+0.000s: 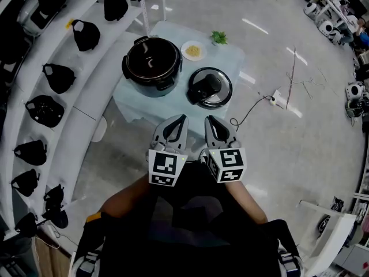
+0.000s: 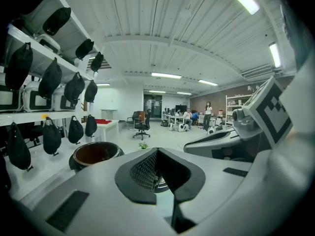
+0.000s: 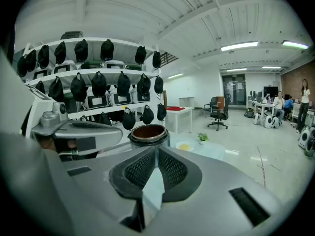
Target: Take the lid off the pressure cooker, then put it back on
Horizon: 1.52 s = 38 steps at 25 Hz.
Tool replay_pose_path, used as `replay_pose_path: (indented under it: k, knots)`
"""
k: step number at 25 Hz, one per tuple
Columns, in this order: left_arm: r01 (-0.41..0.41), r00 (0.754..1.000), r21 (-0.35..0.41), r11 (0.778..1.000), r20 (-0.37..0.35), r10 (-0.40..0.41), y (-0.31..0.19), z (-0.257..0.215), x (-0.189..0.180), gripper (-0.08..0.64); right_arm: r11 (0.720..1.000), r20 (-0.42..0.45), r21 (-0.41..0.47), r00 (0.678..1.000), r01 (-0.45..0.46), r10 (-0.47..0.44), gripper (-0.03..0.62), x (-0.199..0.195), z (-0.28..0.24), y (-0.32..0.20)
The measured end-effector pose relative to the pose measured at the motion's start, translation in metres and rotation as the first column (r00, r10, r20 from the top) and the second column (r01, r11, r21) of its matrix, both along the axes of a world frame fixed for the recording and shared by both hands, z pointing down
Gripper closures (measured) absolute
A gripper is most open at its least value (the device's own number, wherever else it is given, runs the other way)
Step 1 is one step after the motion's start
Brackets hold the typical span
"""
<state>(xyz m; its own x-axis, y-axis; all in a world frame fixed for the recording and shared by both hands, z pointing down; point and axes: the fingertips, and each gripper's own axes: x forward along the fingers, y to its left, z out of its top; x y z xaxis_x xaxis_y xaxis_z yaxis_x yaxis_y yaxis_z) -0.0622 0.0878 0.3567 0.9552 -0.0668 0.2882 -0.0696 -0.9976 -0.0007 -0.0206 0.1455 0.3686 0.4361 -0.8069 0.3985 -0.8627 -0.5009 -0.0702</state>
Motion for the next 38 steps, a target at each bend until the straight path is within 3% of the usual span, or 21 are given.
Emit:
replay_pose_path:
  k: [38]
  knots:
    - [0.043, 0.999, 0.022, 0.999, 0.012, -0.043, 0.017, -0.002, 0.016, 0.554, 0.999, 0.012, -0.002, 0.999, 0.035, -0.035, 0.557, 0.02, 0.005, 0.019]
